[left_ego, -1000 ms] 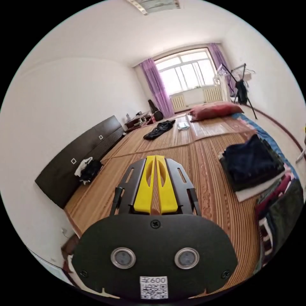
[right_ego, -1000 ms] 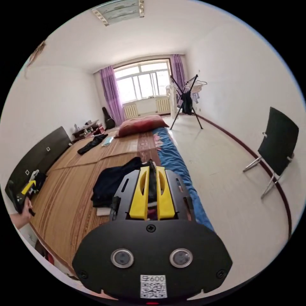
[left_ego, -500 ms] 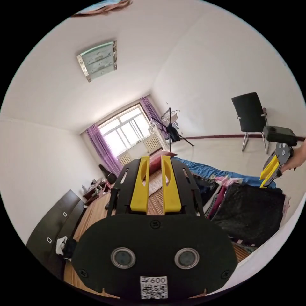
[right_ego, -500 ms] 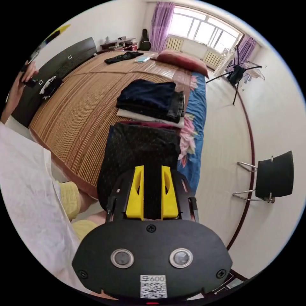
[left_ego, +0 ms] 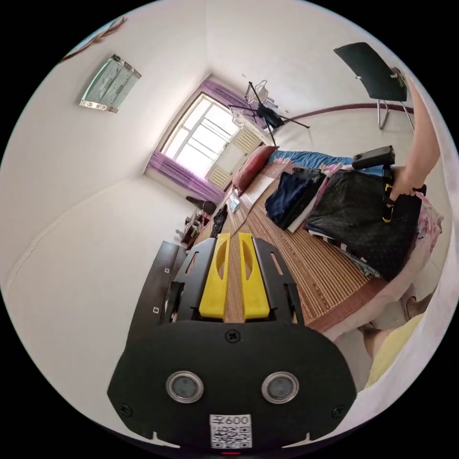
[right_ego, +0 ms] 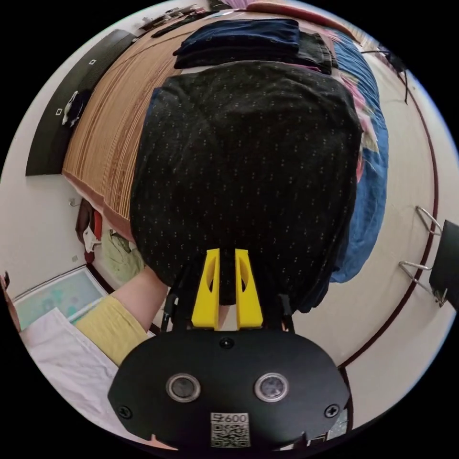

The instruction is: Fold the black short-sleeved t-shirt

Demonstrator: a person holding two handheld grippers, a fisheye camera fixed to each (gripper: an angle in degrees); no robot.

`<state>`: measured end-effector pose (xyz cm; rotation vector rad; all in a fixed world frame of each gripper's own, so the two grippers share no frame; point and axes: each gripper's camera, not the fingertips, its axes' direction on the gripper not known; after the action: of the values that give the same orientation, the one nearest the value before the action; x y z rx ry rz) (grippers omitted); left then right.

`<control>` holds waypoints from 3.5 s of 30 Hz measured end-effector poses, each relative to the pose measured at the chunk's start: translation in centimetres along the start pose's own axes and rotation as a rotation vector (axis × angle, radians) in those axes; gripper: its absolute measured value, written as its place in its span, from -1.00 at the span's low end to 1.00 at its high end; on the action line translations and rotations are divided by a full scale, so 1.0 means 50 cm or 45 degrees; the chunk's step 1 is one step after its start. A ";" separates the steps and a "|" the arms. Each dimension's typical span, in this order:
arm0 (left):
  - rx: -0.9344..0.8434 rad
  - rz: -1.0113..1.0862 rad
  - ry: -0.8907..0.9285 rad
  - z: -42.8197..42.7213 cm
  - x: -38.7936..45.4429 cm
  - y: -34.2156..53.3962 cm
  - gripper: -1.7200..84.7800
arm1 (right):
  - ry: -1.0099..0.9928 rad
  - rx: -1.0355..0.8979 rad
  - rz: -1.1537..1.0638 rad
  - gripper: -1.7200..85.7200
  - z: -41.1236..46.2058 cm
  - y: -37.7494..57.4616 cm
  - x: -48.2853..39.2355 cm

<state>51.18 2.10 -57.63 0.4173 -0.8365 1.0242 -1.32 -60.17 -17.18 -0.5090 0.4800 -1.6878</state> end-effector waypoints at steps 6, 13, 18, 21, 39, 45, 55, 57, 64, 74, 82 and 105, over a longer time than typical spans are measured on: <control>-0.157 -0.064 0.004 -0.106 0.128 0.079 -0.93 | -0.407 0.199 0.279 -0.98 -0.079 0.128 0.169; -0.157 -0.110 -0.030 -0.099 0.125 0.283 -0.94 | -1.489 1.019 0.306 -0.98 -0.209 0.366 0.236; -0.201 -0.194 0.002 -0.071 0.078 0.526 -0.93 | -1.561 1.295 0.202 -0.98 -0.305 0.446 0.104; -0.134 -0.259 0.077 -0.049 0.049 0.669 -0.91 | -1.617 1.391 0.134 -0.98 -0.353 0.452 0.013; 0.081 -1.340 0.435 0.597 -0.150 1.007 -0.54 | -2.050 0.817 -0.683 -0.98 -0.547 -0.064 -0.749; -0.381 -1.580 0.261 0.981 -0.351 1.148 -0.87 | -2.214 0.362 -0.564 -0.98 -0.373 -0.279 -1.041; -0.718 -1.375 0.327 1.392 -0.436 1.247 -0.94 | -1.907 0.408 0.120 -0.98 -0.202 -0.432 -1.053; -0.720 -1.390 0.363 1.471 -0.411 1.241 -0.94 | -1.689 0.418 0.089 -0.98 -0.211 -0.448 -1.053; -0.745 -1.180 0.851 1.834 -0.293 1.171 -0.94 | -1.122 0.407 0.232 -0.98 -0.125 -0.497 -1.154; -0.768 -0.842 1.122 2.117 -0.148 1.214 -0.94 | -0.948 0.666 0.599 -0.98 0.074 -0.401 -1.399; -0.936 -1.129 1.003 2.143 0.138 1.279 -0.94 | -0.421 0.676 0.268 -0.98 0.316 -0.473 -1.385; -0.091 -1.197 0.896 1.889 0.870 1.257 -0.93 | -0.971 0.970 -0.316 -0.98 0.813 -0.465 -1.272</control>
<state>-31.46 -4.88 31.16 0.2983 0.0082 0.2065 13.40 4.97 24.99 -0.5961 -0.7795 -1.6060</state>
